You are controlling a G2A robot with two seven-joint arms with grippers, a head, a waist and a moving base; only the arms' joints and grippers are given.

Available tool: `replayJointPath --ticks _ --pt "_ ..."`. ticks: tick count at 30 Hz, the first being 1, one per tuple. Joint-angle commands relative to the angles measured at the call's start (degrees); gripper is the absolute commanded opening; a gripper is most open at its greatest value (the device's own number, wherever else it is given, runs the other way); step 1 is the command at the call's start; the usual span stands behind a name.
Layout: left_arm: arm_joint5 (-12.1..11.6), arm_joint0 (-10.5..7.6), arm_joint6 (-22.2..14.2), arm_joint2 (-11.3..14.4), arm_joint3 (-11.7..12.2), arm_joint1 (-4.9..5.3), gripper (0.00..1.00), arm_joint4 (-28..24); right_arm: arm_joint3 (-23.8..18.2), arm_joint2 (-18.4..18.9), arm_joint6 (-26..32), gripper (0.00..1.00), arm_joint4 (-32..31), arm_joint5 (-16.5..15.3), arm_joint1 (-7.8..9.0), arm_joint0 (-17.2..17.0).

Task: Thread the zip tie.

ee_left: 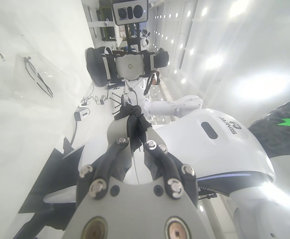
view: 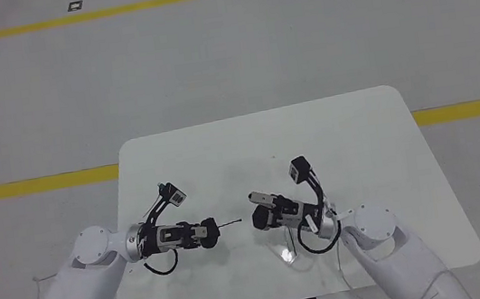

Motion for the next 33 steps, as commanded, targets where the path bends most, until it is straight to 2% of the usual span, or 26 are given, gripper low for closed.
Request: replayJointPath --ticks 1,3,13,19,27,33 --pt "0.00 0.00 0.00 0.00 0.00 0.00 0.00 0.00 1.39 -0.58 2.49 1.00 2.47 -0.27 0.00 0.70" --pt "0.00 0.00 0.00 0.00 0.00 0.00 0.00 0.00 3.07 -0.97 5.42 1.00 3.76 -0.43 0.08 1.82" --pt "0.00 0.00 0.00 0.00 0.00 0.00 0.00 0.00 3.64 -1.67 4.84 1.00 5.13 -0.15 -0.03 2.10" --pt "0.00 0.00 0.00 0.00 0.00 0.00 0.00 0.00 6.86 -3.61 7.44 1.00 9.29 -2.78 -0.41 5.35" --pt "0.00 0.00 0.00 0.00 0.00 0.00 0.00 0.00 6.63 -4.00 6.26 1.00 9.03 -3.08 -0.42 5.10" --pt "0.00 0.00 0.00 0.00 0.00 0.00 0.00 0.00 7.38 -4.42 5.48 1.00 7.52 -5.56 -0.18 4.91"
